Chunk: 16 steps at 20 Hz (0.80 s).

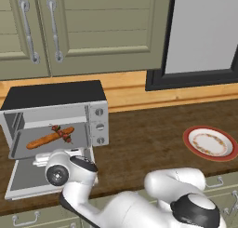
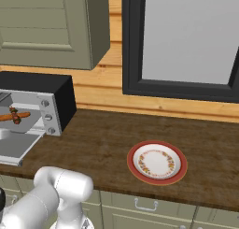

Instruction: Pick up the kebab skewer and baguette bread, and place them inside the toaster oven. Close the toaster oven door and start by setting the timer.

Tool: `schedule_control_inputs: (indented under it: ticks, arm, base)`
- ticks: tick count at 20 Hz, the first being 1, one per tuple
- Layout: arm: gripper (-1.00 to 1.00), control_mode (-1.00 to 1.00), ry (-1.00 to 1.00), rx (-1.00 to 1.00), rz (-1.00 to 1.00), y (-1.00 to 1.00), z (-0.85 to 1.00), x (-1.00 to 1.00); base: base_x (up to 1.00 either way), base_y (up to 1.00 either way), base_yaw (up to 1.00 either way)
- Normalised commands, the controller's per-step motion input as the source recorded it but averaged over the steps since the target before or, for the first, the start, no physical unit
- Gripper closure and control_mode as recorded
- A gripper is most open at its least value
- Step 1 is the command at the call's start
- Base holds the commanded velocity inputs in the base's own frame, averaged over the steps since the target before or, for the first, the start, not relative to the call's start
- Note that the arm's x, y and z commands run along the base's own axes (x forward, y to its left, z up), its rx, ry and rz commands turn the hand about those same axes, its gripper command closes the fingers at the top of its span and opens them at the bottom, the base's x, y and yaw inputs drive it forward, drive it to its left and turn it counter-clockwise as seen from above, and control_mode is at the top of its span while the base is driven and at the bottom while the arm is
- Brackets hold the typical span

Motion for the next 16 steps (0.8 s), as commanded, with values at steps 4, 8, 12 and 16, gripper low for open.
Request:
schedule_control_inputs:
  ticks: [4, 8, 12, 16]
  arm:
    - [-1.0, -1.0, 0.0, 0.0, 0.0, 0.0, -0.26, 0.0]
    - [-1.0, -1.0, 0.0, 0.0, 0.0, 0.0, -0.14, 0.0]
    - [-1.0, -1.0, 0.0, 0.0, 0.0, 0.0, -0.04, 0.03]
    - [-1.0, -1.0, 0.0, 0.0, 0.0, 0.0, -0.02, 0.08]
  base:
    - [0.0, 0.0, 0.0]
    - [0.0, 0.0, 0.0]
    - [0.0, 0.0, 0.0]
    - [0.0, 0.0, 0.0]
